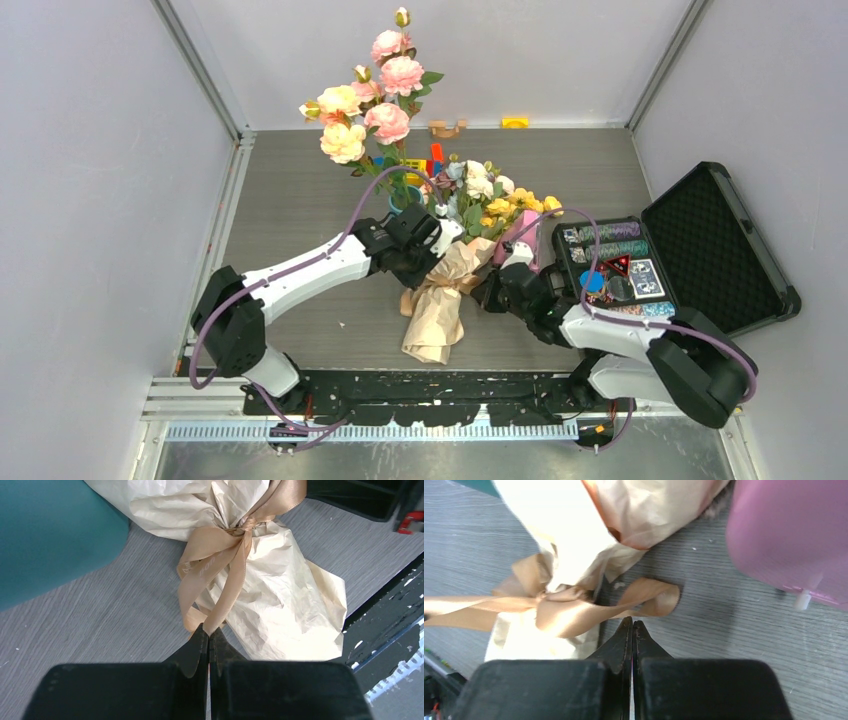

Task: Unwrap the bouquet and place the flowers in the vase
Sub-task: Untie the ribbon from the wrapping paper.

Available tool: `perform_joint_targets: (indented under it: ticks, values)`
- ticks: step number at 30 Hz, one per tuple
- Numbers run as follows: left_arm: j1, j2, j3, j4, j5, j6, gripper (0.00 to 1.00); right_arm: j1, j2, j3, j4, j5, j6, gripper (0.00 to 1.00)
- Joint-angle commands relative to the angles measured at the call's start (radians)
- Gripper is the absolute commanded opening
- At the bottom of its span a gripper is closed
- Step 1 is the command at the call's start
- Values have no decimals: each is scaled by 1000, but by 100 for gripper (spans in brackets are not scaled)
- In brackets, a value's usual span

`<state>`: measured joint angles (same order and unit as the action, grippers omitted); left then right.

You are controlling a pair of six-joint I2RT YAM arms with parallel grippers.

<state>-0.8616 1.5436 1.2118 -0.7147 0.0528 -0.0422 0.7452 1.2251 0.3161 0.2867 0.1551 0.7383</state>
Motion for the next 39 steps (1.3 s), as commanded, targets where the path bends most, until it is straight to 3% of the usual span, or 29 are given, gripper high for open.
perform_joint_targets:
  ticks: [1, 5, 13, 17, 26, 39]
  values:
    - [4, -29, 4, 26, -43, 9, 0, 13, -107, 14, -40, 14, -30, 0]
    - [4, -17, 11, 16, -81, 3, 0, 15, -193, -1, -97, 21, -50, 0]
    - [4, -11, 14, 13, -73, 2, 0, 16, -169, 26, -154, 21, -147, 29]
    - [4, -9, 14, 12, -75, 2, 0, 14, -110, 39, -130, 31, -138, 36]
    - [4, -6, 15, 9, -72, 1, 0, -8, -10, 37, -11, 48, -93, 38]
    - [4, 1, 22, 4, -68, -1, 0, -106, -77, -1, -21, 22, -112, 46]
